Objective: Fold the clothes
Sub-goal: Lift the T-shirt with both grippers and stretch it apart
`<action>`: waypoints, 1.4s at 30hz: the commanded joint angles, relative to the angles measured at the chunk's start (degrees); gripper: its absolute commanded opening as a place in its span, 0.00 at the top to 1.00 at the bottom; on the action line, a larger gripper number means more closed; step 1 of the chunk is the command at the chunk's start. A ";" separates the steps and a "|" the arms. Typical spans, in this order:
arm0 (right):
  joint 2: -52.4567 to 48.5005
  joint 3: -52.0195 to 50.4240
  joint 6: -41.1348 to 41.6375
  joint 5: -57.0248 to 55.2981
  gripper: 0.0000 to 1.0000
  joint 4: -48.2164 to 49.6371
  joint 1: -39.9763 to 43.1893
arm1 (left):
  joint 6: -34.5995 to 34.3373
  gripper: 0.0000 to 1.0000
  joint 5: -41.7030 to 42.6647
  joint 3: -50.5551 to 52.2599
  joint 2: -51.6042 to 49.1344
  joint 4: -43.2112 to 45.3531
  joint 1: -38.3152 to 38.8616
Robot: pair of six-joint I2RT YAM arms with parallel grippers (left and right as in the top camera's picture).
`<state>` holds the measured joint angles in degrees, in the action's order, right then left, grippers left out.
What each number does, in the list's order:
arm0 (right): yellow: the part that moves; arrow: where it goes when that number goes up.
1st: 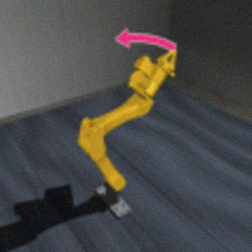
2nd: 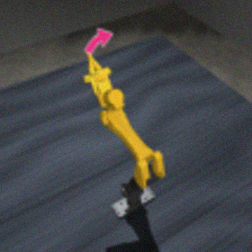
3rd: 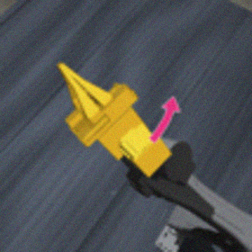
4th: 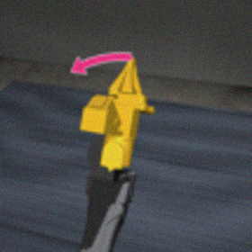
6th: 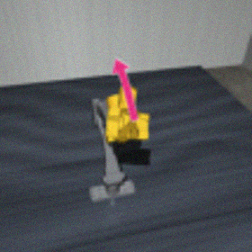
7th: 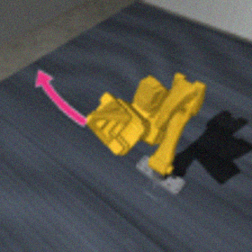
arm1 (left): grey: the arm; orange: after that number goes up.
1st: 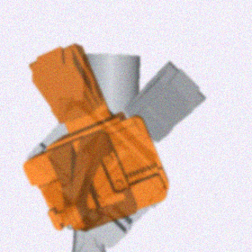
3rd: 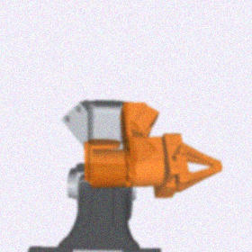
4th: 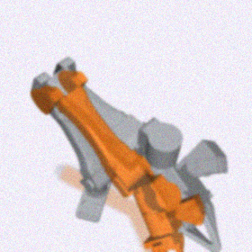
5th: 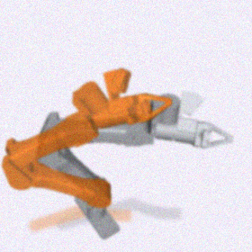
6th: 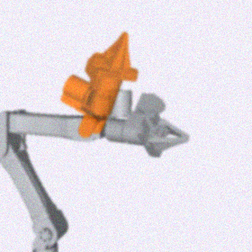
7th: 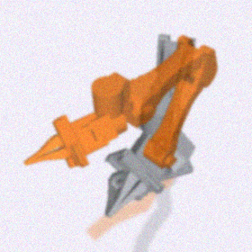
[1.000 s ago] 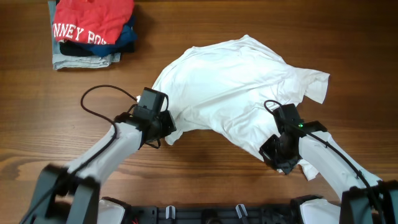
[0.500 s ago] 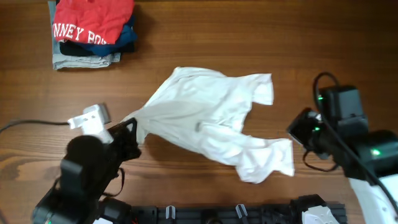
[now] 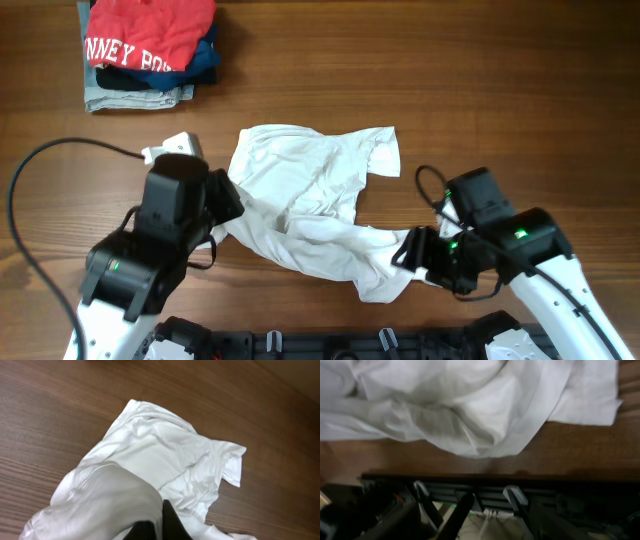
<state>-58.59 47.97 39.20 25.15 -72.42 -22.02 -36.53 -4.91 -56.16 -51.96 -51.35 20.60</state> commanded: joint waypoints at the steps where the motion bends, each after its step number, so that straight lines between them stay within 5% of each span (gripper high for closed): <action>1: 0.31 -4.74 7.58 1.40 0.29 1.75 -5.99 | -0.22 0.96 -1.18 -0.22 -3.54 1.44 -0.26; 4: 0.31 -12.17 15.37 0.85 0.52 8.35 -11.15 | -0.42 0.96 -1.18 -0.22 -5.07 1.49 -0.26; 5: 0.31 -14.73 17.86 0.68 0.53 11.13 -12.44 | -0.39 0.96 -1.18 -0.20 -5.16 1.64 -0.26; 11: 0.28 -18.45 19.74 -7.26 0.44 15.93 -13.29 | -0.37 0.96 -1.16 -0.22 -5.14 2.97 -0.26; 25: -19.37 -19.45 24.15 -7.08 0.47 27.74 -17.42 | -0.37 0.96 -1.16 -0.22 -5.16 4.02 -0.26; 31: -20.35 -19.50 23.96 -7.54 0.47 30.86 -19.45 | -0.37 0.95 -1.16 -0.22 -5.16 4.04 -0.26; 35: -20.37 -19.50 23.96 -8.57 0.70 32.79 -19.43 | -0.35 0.95 -1.16 -0.22 -5.16 4.02 -0.26; 38: -20.39 -19.50 24.22 -9.70 0.96 32.74 -19.43 | -0.35 0.95 -1.16 -0.22 -5.16 4.02 -0.26; 42: -19.93 -19.02 27.04 -12.70 0.96 31.15 -19.37 | -0.33 0.96 -1.16 -0.24 -5.11 4.07 -0.24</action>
<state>-77.80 29.50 63.88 19.16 -40.16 -41.17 -36.56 -4.91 -56.16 -57.21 -47.53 20.60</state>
